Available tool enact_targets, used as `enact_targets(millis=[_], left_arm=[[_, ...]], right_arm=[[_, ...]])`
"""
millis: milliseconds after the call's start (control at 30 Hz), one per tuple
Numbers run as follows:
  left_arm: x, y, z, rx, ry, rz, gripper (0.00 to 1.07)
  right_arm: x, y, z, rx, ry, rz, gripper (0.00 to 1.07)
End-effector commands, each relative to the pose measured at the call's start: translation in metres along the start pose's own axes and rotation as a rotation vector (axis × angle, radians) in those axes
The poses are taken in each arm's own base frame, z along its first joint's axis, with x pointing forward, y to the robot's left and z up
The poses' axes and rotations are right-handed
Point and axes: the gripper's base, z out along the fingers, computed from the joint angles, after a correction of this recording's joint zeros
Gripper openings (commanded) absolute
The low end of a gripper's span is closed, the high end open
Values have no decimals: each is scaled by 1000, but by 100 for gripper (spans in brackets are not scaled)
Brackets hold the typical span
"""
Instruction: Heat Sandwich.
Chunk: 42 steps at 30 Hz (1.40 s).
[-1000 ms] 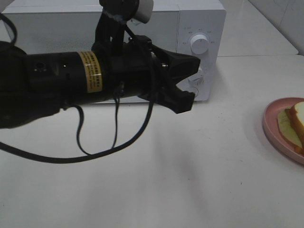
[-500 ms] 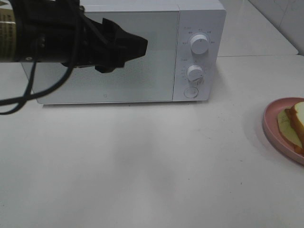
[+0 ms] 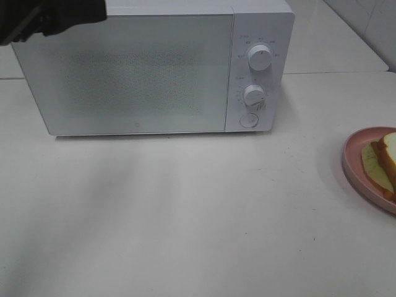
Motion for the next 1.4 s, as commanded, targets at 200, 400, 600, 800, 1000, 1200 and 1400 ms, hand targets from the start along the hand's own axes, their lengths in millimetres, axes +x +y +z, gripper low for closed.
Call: enact_targets(millis=[200, 400, 600, 800, 1000, 1200, 1400], left_arm=[[-14, 70, -27, -440, -81, 185, 76], [-15, 99, -48, -832, -50, 331, 76], [6, 110, -68, -1011, 355, 224, 76], [8, 96, -75, -788, 615, 30, 76], [14, 94, -109, -772, 609, -165, 76], [31, 50, -155, -678, 498, -216, 76], [65, 17, -183, -651, 480, -214, 76]], right_arm=[[2, 0, -2, 3, -26, -8, 70], [2, 0, -2, 3, -26, -8, 70], [2, 0, -2, 3, -26, -8, 70], [2, 0, -2, 3, -26, -8, 70], [2, 0, -2, 3, -26, -8, 70], [2, 0, -2, 3, -26, -8, 70], [2, 0, -2, 3, -26, -8, 70]])
